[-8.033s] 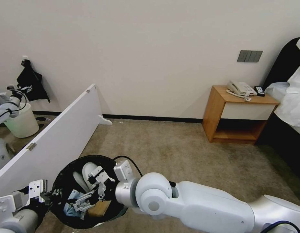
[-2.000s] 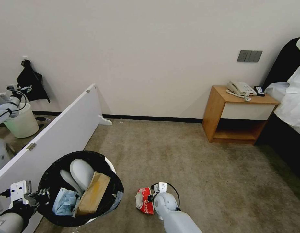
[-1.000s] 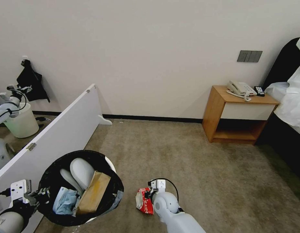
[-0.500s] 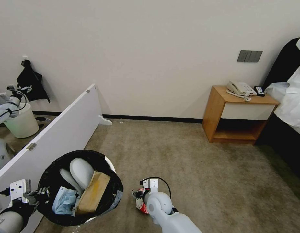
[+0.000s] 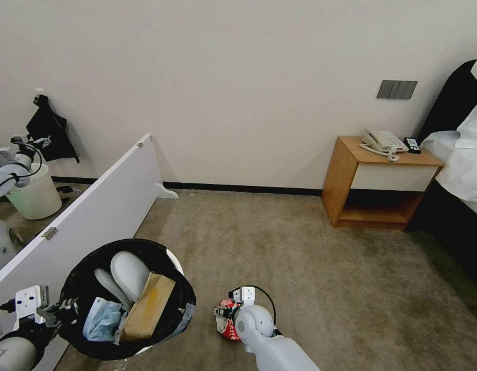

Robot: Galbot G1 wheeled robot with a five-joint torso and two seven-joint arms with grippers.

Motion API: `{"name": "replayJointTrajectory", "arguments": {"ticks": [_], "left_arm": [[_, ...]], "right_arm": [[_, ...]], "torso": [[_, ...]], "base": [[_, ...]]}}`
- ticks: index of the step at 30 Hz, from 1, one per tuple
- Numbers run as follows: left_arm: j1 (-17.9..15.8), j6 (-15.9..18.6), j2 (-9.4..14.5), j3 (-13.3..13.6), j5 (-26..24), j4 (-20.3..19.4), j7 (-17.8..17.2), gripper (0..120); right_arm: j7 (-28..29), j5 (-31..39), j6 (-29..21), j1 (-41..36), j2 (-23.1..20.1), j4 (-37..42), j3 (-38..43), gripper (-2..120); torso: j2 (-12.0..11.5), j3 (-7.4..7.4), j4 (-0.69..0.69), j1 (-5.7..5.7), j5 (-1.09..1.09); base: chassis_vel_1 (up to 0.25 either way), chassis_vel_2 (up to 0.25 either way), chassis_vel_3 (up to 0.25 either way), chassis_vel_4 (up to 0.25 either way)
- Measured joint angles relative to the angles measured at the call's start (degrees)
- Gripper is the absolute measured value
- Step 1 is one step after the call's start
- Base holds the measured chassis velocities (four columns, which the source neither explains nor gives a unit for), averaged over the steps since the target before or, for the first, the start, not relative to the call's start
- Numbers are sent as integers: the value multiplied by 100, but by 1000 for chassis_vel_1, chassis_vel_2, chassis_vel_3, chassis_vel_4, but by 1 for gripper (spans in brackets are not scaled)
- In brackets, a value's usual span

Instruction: Pick up the trash bin, then pick up the garbage from the floor and place it into the trash bin.

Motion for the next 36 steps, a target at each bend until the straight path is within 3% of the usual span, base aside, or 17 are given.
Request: {"name": "replayJointTrajectory", "arguments": {"ticks": [30,31,32,36], "left_arm": [[30,0,-60,15,60,-88,-25,3],[29,0,-60,16,60,-88,-25,3],[15,0,-60,32,61,-87,-25,3],[2,0,-58,46,62,-79,-25,3]], "right_arm": [[-524,-452,175,262,292,-962,105,99],[-552,-433,175,281,306,-998,103,95],[-644,-410,175,294,312,-1098,37,80],[-678,-409,182,301,315,-1162,19,67]], "torso": [[0,0,1,0,0],[0,0,2,0,1],[0,0,1,0,1],[0,0,1,0,1]], "base": [[0,0,0,0],[0,0,0,0],[0,0,0,0],[0,0,0,0]]}}
